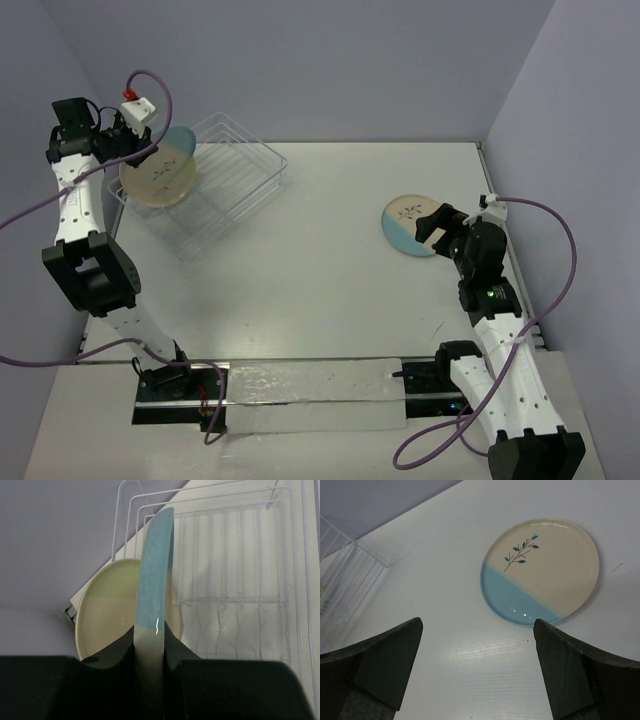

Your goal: Load the plates into the dish rack

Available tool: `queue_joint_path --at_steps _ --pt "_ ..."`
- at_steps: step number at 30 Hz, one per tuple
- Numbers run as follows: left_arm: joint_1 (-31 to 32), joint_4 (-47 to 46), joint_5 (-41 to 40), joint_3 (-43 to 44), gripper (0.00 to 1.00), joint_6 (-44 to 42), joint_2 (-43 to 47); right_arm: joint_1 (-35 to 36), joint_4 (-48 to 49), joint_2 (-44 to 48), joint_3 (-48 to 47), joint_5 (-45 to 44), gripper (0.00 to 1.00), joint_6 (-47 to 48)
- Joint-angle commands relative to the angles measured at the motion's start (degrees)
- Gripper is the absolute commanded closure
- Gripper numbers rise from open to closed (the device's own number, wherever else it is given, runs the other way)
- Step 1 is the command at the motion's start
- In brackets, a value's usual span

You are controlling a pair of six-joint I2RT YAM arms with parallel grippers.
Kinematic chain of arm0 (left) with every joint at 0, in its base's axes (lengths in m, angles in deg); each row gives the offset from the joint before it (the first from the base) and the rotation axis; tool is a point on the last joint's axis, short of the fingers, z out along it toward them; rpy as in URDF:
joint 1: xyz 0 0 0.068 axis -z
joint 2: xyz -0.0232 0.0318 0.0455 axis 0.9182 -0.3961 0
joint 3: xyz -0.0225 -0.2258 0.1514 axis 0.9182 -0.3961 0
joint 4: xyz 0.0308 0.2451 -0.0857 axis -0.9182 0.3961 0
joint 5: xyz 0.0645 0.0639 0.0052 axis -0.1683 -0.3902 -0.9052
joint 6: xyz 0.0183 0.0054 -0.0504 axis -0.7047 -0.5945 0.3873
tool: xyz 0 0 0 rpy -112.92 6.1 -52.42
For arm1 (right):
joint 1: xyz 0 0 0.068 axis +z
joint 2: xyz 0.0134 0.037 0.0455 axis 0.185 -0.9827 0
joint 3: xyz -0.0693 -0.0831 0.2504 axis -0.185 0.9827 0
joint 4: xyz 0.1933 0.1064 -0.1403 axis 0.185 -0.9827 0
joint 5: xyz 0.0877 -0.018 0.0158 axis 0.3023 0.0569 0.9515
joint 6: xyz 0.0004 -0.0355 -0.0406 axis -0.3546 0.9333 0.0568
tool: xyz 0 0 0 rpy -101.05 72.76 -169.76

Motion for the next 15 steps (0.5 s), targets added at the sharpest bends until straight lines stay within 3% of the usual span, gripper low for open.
queue_joint_path --at_steps 1,15 --pt "-0.3 -1.4 7.0 5.0 1.0 -5.0 -0.4 0.2 0.4 -0.2 -2.9 0.2 0.0 0.3" --pt "0.0 -2.7 5.7 2.9 1.0 -4.3 -3.0 0.2 0.2 -0.1 -3.2 0.6 0.0 -0.3"
